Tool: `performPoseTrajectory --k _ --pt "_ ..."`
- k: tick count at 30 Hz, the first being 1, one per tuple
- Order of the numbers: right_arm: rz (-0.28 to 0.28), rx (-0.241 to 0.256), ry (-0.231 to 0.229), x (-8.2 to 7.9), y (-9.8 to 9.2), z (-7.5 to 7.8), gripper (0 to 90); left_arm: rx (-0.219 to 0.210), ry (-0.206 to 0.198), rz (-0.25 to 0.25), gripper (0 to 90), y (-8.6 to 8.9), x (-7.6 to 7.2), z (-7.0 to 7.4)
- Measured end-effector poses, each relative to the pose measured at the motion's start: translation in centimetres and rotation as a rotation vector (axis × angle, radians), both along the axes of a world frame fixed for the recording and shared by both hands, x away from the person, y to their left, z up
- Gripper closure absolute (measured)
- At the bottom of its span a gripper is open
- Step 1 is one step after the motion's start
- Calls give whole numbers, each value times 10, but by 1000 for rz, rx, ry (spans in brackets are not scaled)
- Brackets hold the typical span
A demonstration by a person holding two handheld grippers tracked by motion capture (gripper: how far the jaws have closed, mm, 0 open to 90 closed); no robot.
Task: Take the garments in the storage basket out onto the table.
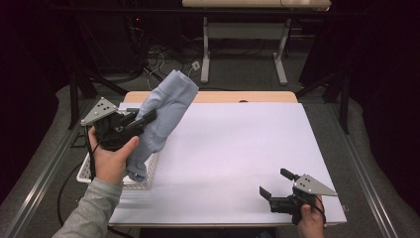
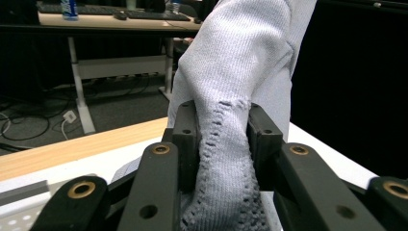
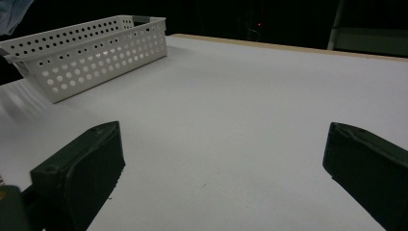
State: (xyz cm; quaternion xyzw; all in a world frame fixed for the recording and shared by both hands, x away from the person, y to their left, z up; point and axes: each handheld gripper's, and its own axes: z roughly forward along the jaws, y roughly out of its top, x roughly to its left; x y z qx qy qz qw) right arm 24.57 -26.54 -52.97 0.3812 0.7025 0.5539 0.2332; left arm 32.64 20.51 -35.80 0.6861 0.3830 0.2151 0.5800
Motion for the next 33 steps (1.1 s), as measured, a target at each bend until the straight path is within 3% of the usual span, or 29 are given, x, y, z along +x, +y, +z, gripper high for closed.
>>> performPoseTrajectory --k 33 --pt "12 6 -6 0 1 1 4 1 38 -60 706 -49 -8 -29"
